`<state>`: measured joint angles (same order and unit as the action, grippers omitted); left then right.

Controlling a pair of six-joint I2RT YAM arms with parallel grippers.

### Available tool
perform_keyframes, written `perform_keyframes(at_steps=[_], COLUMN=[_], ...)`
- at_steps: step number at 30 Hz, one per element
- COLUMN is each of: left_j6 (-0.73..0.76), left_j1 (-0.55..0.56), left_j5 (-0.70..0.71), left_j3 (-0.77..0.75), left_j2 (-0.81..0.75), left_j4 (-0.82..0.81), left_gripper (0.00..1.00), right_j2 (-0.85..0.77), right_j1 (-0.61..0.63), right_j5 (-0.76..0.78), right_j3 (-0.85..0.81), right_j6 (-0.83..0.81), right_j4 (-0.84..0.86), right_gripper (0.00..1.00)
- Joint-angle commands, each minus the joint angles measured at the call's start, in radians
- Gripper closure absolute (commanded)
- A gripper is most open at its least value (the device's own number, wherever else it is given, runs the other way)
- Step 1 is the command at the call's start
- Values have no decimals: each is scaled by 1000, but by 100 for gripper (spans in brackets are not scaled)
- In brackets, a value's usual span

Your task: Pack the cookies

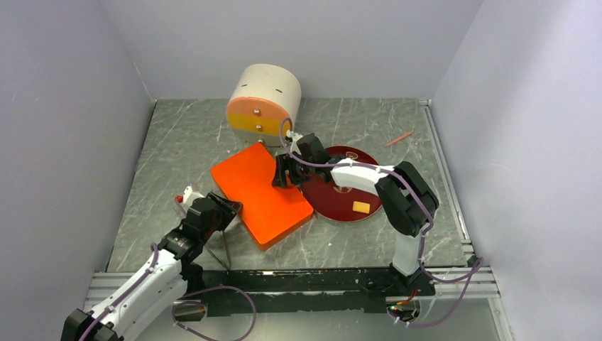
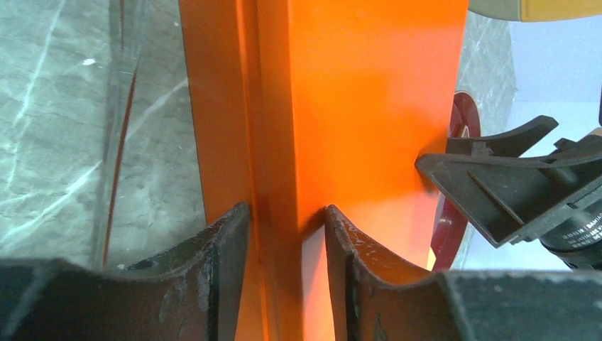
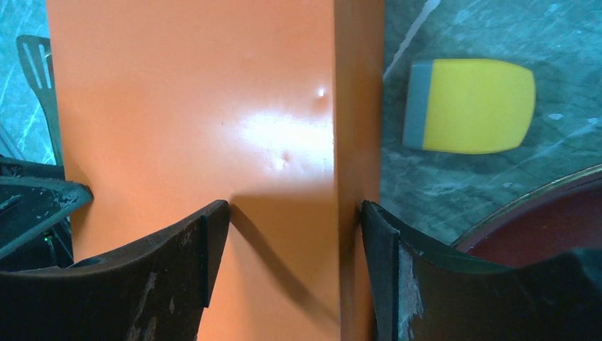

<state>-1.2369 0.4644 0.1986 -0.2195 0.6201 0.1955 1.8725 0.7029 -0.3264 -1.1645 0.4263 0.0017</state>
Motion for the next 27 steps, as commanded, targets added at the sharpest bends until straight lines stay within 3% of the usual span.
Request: perform_keyframes(at_steps=[1, 12, 21, 27], left_j6=[-28, -115, -126, -140], left_j1=[2, 3, 3, 3], left_j5=[-103, -168, -141, -175], left_j3=[21, 141, 156, 189], left_j2=[15, -24, -23, -6], left_j4=[-103, -188, -38, -50], left_gripper=[57, 72, 71, 60], right_j2=[-3, -3, -14, -46], right_j1=[15, 32, 63, 98], right_j5=[10, 123, 289, 388], right_j3=[-53, -35, 40, 80], right_j6=[22, 55, 54, 35], right_j4=[1, -65, -26, -6], right_gripper=[28, 27, 26, 25])
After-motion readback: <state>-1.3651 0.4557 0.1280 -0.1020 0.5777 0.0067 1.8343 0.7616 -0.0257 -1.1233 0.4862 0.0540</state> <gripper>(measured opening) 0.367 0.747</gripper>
